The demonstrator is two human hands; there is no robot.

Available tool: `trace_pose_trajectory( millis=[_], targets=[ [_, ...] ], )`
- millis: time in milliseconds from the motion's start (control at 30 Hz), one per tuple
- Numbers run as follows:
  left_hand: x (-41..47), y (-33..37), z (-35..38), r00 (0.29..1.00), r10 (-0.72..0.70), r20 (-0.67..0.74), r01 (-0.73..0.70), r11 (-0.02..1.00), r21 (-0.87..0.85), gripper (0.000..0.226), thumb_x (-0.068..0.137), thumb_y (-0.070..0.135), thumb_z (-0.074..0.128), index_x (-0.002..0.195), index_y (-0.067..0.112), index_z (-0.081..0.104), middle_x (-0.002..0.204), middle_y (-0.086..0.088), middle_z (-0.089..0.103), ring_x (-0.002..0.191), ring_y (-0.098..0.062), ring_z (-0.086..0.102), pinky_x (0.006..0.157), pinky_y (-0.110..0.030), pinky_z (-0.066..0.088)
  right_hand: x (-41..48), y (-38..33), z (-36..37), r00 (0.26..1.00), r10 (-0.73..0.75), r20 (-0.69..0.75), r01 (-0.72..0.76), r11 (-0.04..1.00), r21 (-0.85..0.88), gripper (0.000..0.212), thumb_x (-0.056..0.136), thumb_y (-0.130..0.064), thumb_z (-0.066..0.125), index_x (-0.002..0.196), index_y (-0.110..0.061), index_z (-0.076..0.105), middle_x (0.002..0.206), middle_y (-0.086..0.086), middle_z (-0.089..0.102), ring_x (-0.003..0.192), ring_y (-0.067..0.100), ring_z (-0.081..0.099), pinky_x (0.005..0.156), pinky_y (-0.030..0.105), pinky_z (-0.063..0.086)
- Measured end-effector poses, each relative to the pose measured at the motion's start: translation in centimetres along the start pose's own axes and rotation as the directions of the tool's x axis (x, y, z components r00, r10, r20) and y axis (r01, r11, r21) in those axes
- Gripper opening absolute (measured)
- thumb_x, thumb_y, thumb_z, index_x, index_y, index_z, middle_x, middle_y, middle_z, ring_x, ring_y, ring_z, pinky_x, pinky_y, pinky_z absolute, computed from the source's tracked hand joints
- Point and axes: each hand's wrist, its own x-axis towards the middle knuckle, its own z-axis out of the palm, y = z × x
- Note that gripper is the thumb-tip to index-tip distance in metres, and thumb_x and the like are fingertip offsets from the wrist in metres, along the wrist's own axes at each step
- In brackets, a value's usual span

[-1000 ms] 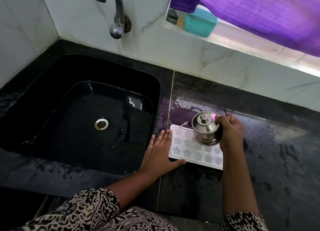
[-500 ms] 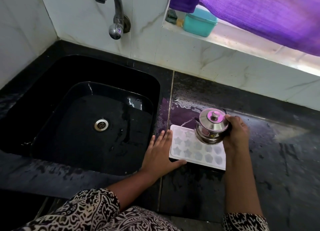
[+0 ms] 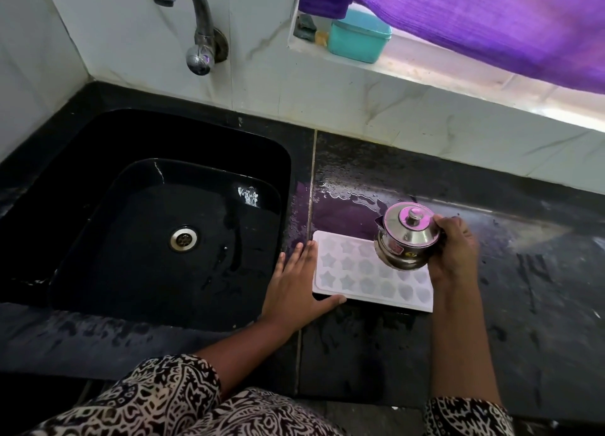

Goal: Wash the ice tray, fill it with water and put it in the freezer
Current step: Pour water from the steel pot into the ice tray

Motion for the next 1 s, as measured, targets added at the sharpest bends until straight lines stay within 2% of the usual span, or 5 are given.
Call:
trace_pose_trajectory(
  millis=[267, 467, 767, 1000],
  targets=[
    [0.0, 0.0, -0.06, 1.0, 0.005, -0.006, -0.005, 1.0, 0.0, 0.114, 0.07, 0.086, 0.03, 0.154, 0.015, 0.002, 0.162, 0.003, 0.008, 0.149, -0.011, 0.0, 0.116, -0.033, -0.007, -0.24, -0.29, -0.08, 1.0, -0.005, -0.024, 0.002, 0.993, -0.119, 0.033, 0.084, 0.003, 0.054, 0.058, -0.015, 0.041, 0.044, -0.009, 0.049, 0.044, 0.005, 0.044, 0.047, 0.017, 0.041],
    [0.0, 0.0, -0.11, 1.0, 0.004, 0.001, -0.004, 1.0, 0.01, 0.114, 0.07, 0.086, 0.029, 0.154, 0.016, 0.0, 0.162, 0.004, 0.006, 0.149, -0.011, -0.002, 0.117, -0.033, -0.008, -0.09, -0.37, -0.11, 1.0, -0.009, -0.03, 0.002, 0.975, -0.222, 0.034, 0.081, 0.0, 0.058, 0.057, -0.016, 0.041, 0.044, -0.009, 0.047, 0.043, 0.006, 0.043, 0.045, 0.017, 0.04],
    [0.01, 0.02, -0.14, 1.0, 0.001, -0.003, -0.001, 1.0, 0.006, 0.115, 0.069, 0.087, 0.028, 0.154, 0.016, -0.001, 0.162, 0.004, 0.006, 0.149, -0.011, -0.001, 0.116, -0.032, -0.008, -0.11, -0.4, 0.08, 1.0, 0.002, -0.031, -0.009, 0.973, -0.23, 0.032, 0.081, -0.001, 0.059, 0.057, -0.016, 0.044, 0.047, -0.006, 0.049, 0.048, 0.01, 0.044, 0.048, 0.02, 0.043],
    [-0.04, 0.13, -0.25, 1.0, -0.001, -0.007, 0.001, 1.0, -0.006, 0.112, 0.071, 0.084, 0.034, 0.154, 0.016, 0.0, 0.162, 0.005, 0.006, 0.149, -0.01, -0.001, 0.116, -0.032, -0.009, -0.19, -0.39, 0.22, 0.999, 0.027, -0.036, -0.035, 0.967, -0.254, 0.03, 0.082, -0.003, 0.059, 0.059, -0.016, 0.045, 0.05, -0.005, 0.051, 0.05, 0.01, 0.049, 0.049, 0.02, 0.046]
  ],
)
